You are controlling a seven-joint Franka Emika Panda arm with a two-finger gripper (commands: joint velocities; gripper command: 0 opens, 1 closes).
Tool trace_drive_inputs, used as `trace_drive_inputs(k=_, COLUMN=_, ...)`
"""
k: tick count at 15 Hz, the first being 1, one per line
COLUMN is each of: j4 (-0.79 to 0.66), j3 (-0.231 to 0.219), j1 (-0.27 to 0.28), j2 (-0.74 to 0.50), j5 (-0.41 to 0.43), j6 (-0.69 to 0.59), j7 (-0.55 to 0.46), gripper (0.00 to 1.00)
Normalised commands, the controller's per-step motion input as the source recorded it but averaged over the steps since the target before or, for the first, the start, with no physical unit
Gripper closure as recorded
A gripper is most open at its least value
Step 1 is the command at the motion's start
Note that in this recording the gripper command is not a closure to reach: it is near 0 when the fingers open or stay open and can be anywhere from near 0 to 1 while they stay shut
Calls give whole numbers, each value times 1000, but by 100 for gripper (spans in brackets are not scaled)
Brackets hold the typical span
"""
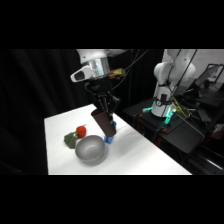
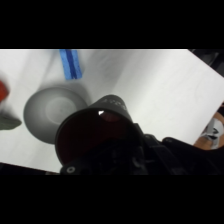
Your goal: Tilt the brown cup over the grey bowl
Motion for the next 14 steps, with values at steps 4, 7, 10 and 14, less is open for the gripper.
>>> trace_drive_inputs(k=4, j4=928, j3=65, j1=-307, j2=676, j5=527, j6=-650, j7=-601, gripper=6)
trace_drive_inputs(k=7, j4=899, j3=129, j1=-304, j2=658, j5=380, j6=-762, j7=-338, gripper=6)
trace_drive_inputs(k=10, j4=824, j3=142, j1=-244, j2=608, j5=328, j6=-790, j7=-44, gripper=6)
trace_drive_inputs(k=14, j4=713, j3=149, j1=-162, j2=502, j5=363, j6=-747, j7=158, gripper=6)
